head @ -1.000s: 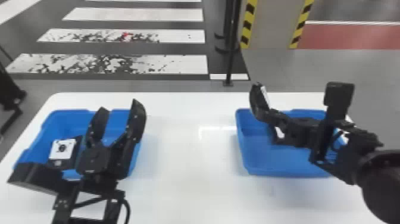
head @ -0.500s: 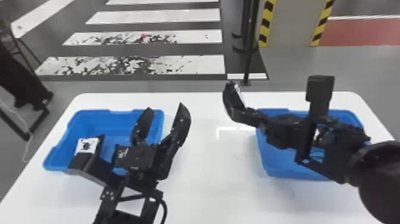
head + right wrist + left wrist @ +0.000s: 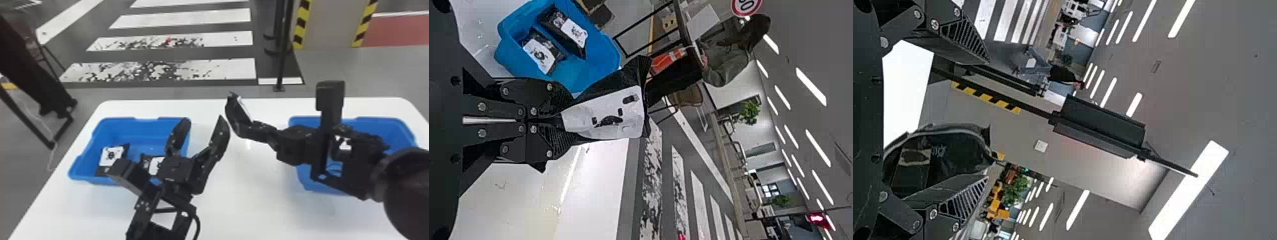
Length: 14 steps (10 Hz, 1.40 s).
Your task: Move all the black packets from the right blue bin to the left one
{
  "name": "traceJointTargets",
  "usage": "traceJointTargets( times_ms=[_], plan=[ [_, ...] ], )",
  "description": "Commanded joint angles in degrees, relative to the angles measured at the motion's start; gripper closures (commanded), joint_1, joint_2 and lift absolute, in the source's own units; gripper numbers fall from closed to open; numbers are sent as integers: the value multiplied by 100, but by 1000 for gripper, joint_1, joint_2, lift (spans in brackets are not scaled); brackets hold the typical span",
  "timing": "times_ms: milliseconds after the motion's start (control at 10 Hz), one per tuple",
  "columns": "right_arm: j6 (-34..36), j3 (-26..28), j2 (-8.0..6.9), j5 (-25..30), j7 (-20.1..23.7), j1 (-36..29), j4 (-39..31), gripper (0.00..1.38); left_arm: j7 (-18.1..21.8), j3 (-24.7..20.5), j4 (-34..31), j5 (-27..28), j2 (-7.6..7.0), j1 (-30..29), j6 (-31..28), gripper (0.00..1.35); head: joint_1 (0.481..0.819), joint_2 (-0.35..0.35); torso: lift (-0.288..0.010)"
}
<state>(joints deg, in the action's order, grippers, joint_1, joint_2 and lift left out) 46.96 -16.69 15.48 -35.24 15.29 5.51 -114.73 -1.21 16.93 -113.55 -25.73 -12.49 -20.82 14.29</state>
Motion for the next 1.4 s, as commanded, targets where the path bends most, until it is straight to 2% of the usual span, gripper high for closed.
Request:
traceJointTargets(
  times_ms=[0,400,800,900,1000,1100,1200,1300],
  plan=[
    [1,-205,16,-110,0,68,34,1151,-2,113,0,-9,-34,58,-51,248,695,146,-168],
    [1,-582,60,-327,-53,138,-37,1151,7,124,56,-32,-34,58,-318,248,695,176,-168],
    [43,-799,87,-487,-88,152,-79,1151,7,10,155,-32,10,29,-318,257,695,210,-168],
    [43,-810,95,-498,-88,152,-65,1151,-2,-47,169,-43,28,15,-318,403,695,219,-168],
    [71,-810,95,-498,-88,152,-79,1151,-2,-70,169,-203,37,1,-445,660,695,228,-168],
    [57,-844,113,-487,-88,152,-79,1151,-2,-116,169,-146,45,-13,-445,736,695,232,-168],
    [57,-856,113,-498,-88,138,-79,1153,-20,-127,169,-77,45,-13,-290,1197,695,235,-168],
    [57,-856,122,-498,-88,138,-51,1151,-46,-139,169,-32,54,-27,-234,1207,695,238,-168]
  ],
)
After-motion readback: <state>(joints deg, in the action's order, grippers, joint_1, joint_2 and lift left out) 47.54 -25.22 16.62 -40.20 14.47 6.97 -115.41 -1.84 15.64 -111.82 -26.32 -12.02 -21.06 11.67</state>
